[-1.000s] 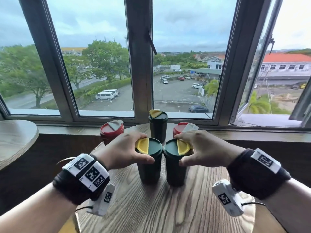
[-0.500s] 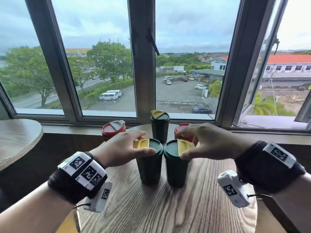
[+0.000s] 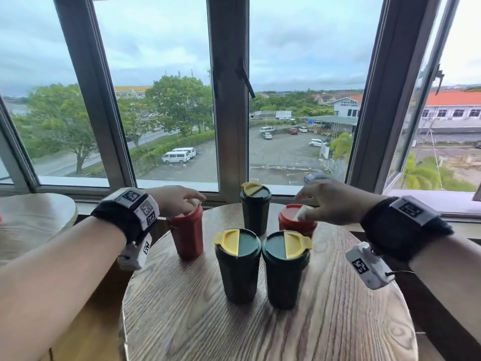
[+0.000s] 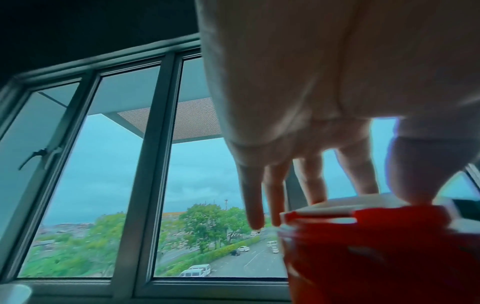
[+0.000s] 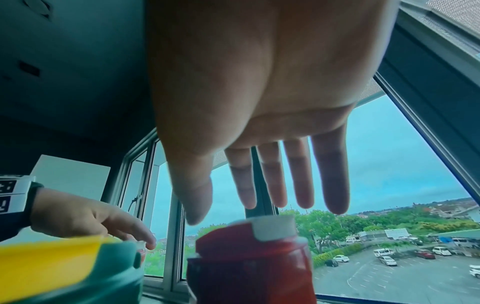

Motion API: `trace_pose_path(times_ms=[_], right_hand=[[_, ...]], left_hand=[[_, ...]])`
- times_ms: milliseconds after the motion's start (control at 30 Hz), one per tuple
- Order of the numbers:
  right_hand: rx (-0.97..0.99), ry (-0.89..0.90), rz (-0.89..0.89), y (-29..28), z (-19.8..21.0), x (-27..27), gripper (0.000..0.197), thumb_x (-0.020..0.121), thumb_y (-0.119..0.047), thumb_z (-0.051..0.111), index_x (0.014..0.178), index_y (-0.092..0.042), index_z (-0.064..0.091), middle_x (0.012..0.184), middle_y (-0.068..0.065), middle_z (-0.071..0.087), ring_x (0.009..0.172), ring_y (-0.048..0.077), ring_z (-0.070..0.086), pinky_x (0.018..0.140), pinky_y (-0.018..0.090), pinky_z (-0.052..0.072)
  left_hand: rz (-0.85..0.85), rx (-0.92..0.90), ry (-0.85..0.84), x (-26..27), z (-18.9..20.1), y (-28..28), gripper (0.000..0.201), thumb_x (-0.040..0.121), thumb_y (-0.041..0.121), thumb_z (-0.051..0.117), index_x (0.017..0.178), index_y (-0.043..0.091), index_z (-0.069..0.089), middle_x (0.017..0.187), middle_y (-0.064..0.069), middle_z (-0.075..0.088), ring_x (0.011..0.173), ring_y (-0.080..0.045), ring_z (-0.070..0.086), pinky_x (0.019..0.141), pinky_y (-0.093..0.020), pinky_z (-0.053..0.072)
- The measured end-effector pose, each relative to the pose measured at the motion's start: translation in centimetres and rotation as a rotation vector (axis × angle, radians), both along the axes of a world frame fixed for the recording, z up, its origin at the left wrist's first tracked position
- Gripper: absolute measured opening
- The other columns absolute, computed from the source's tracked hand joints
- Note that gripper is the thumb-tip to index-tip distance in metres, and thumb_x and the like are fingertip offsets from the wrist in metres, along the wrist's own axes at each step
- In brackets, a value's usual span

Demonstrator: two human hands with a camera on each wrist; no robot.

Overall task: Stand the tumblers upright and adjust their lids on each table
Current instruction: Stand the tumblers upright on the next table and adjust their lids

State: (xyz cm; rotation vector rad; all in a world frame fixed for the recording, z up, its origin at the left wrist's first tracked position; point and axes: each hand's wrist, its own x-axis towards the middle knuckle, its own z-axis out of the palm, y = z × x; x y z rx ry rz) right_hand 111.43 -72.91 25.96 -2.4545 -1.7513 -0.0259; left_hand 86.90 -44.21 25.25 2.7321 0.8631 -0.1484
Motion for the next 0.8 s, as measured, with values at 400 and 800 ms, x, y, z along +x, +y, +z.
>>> trace_pose_path(times_ms=[400,800], right_hand=[[-0.015,0.14,-0.011,1.1,-1.6,0.7,0.052,0.083,-0.05,0.075,0.131,-0.031,0.066,0.128,-0.009,0.066,0.114,0.013,0.058,0.098,0.036,0.049],[0.148,0.683,-0.327,1.7,-2.3,2.6,0.014,0.093,-0.001,0.063,0.091,0.007,0.076,0.08,0.02,0.076,0.069,0.035,0.079,0.06,0.035,0.063]], left_hand=[[0.216,-0.131,-0.126,0.4,-0.7,1.4,0.042,0.084,0.047,0.077,0.105,0.014,0.061,0.098,-0.007,0.067,0.07,-0.017,0.071,0.045,-0.025,0.052],[0.302,-0.459,-0.381,2.3,-1.4,-0.2,0.021,0.092,0.017,0.073,0.098,-0.004,0.075,0.087,-0.025,0.073,0.05,-0.022,0.073,0.043,-0.026,0.056]])
